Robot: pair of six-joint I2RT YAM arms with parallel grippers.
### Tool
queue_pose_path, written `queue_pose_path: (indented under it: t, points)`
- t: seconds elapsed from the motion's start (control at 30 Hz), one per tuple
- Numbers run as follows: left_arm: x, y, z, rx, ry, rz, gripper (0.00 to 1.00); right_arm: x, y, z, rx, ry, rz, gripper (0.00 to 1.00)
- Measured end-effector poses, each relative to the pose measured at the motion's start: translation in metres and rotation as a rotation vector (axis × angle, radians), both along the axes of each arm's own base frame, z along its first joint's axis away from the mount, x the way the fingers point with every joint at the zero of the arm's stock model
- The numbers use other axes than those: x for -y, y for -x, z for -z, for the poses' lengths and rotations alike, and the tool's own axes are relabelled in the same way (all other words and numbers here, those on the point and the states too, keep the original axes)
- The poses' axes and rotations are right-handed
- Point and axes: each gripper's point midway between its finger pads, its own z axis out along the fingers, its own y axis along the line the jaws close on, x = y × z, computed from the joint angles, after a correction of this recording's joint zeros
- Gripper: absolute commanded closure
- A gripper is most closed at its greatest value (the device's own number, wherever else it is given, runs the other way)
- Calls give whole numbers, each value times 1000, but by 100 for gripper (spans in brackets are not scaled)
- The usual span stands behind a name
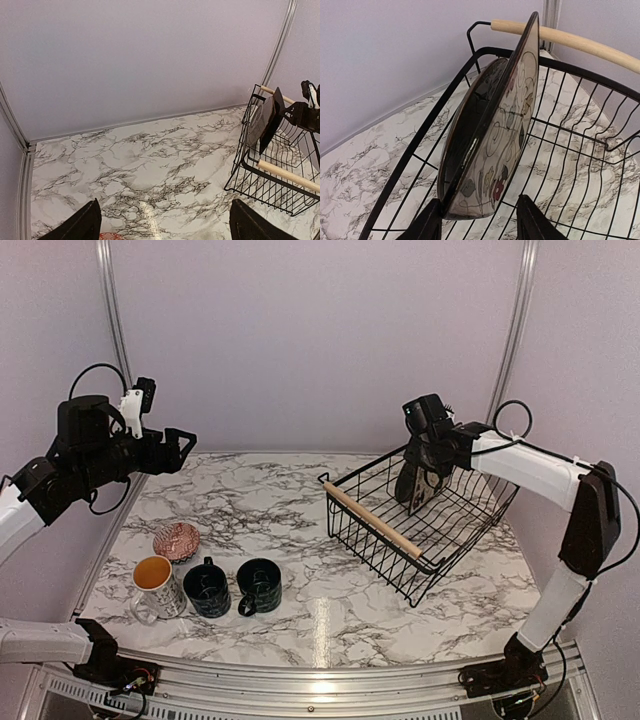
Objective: Unload the mixed dishes from the dish rack
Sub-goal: Grab the plate from the dish rack.
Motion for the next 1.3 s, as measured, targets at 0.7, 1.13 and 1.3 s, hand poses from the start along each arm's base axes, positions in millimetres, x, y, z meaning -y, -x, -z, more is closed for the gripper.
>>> queue_pose_path:
  t: [0.7,1.13,1.3]
  points:
    - [1,0,1,-4,2,4,9,36,-17,25,30,246,98,67]
    - [3,-3,6,-17,-4,5,9,30,-32,35,89,148,147,100]
    - [3,-4,7,-20,-6,5,9,32,-30,35,83,148,153,100]
